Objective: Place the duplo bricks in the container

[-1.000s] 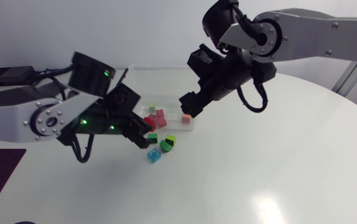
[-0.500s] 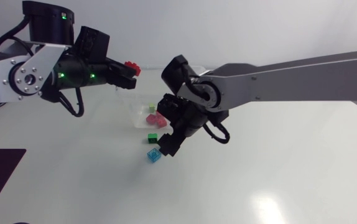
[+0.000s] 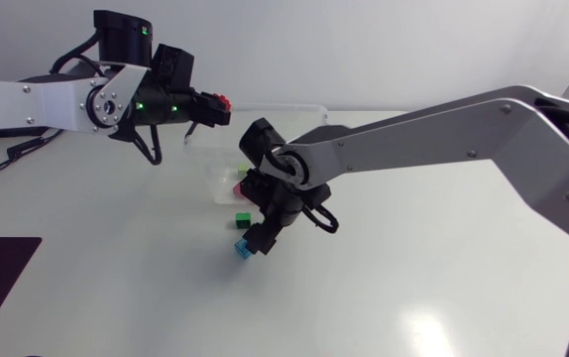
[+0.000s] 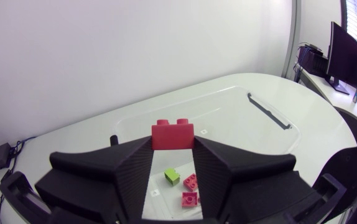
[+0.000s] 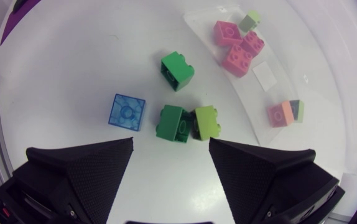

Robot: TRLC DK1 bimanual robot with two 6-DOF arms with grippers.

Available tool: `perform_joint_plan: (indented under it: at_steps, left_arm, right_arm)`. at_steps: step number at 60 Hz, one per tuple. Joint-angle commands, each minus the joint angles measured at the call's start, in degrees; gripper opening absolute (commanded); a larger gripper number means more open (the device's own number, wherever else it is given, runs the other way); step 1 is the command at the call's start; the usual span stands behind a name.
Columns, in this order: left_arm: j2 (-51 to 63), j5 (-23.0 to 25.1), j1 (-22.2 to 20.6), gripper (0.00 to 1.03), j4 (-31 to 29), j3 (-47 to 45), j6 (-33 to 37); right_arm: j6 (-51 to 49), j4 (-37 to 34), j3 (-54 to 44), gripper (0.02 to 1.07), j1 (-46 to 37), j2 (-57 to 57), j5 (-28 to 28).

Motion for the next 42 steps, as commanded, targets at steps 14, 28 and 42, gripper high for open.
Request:
perform_joint_plan:
  at_steps: [14, 28, 42]
  left_arm:
    - [8.5, 0.3, 0.5, 0.39, 0.8, 6.4, -1.2]
    - [9.6, 0.1, 1.0, 0.83, 0.3, 7.5, -1.2]
    - [5.2, 0.1, 1.4, 0.85, -0.4, 5.2, -1.2]
  right_arm:
    - [-0.3, -2.9, 5.5, 0.86, 0.6, 5.2, 0.5]
    - [-0.2, -3.8, 7.2, 0.73, 0.6, 6.8, 0.6]
    - [0.1, -5.1, 8.0, 0.64, 0.8, 8.2, 0.7]
